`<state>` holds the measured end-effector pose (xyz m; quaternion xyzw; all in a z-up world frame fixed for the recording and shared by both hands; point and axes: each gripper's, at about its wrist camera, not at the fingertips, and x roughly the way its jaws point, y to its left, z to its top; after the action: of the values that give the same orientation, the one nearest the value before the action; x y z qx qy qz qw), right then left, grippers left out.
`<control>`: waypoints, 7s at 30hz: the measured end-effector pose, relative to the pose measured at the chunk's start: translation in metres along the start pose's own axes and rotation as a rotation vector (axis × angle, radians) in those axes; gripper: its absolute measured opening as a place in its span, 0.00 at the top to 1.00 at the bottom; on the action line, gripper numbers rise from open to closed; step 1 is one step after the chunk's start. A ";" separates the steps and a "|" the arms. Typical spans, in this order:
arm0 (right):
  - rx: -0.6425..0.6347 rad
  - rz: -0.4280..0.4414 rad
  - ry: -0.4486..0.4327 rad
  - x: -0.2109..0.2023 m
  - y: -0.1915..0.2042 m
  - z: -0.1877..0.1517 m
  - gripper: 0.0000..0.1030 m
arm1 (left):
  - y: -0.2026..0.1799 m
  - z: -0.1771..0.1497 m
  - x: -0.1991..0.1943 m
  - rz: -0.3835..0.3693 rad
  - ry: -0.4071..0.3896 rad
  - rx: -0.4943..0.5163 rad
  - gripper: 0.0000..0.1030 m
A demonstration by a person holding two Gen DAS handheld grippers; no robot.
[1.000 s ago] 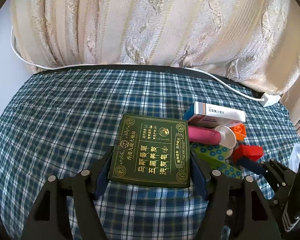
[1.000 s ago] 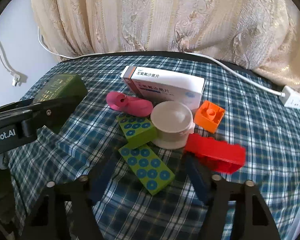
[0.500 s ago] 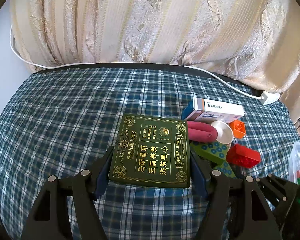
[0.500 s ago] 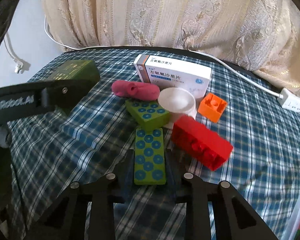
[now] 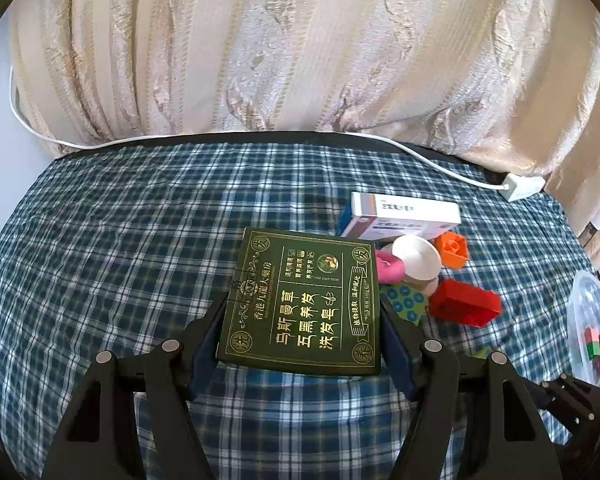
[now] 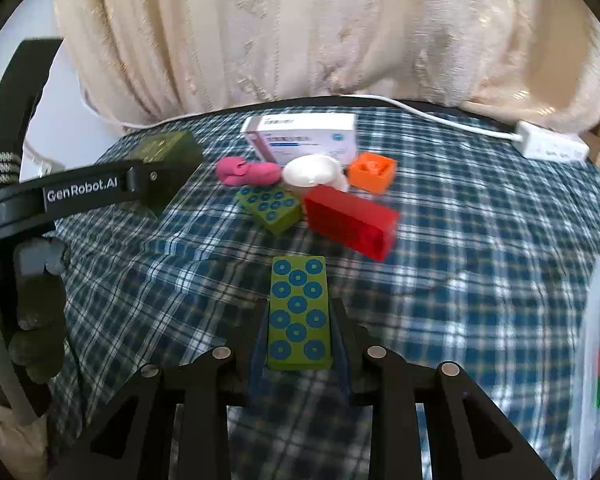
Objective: Organize objects
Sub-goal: 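Grasp the green blue-dotted brick with the right gripper while the left holds the green box, then lower the dotted brick into the bowl and open the right gripper while the left holds the box, then lower the green box into the bowl and open the left gripper, then move the left gripper to the other pink foam tube and grasp it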
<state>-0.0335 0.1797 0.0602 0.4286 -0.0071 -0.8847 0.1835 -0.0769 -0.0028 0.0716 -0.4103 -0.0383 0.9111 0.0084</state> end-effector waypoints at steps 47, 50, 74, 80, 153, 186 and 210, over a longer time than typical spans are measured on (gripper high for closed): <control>0.483 -0.385 -0.294 -0.160 -0.210 -0.084 0.70 | -0.167 -0.041 -0.025 -0.155 0.028 0.319 0.32; 0.499 -0.396 -0.293 -0.160 -0.222 -0.088 0.70 | -0.181 -0.042 -0.026 -0.157 0.029 0.345 0.32; 0.514 -0.380 -0.375 -0.170 -0.237 -0.107 0.54 | -0.297 -0.046 -0.024 -0.257 0.012 0.501 0.32; 0.515 -0.440 -0.417 -0.173 -0.234 -0.112 0.51 | -0.325 -0.042 -0.016 -0.287 0.013 0.526 0.32; 0.258 -0.228 -0.280 -0.103 -0.093 -0.028 0.15 | -0.084 0.010 0.025 -0.094 -0.012 0.087 0.23; 0.182 -0.131 -0.095 -0.029 -0.057 -0.007 0.15 | -0.020 0.026 0.070 -0.094 0.043 0.003 0.18; 0.212 -0.093 -0.111 -0.031 -0.060 -0.014 0.15 | 0.015 -0.003 0.064 0.019 0.102 -0.035 0.12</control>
<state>-0.0245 0.2477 0.0641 0.3957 -0.0910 -0.9089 0.0951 -0.1172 -0.0148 0.0209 -0.4566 -0.0501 0.8882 -0.0054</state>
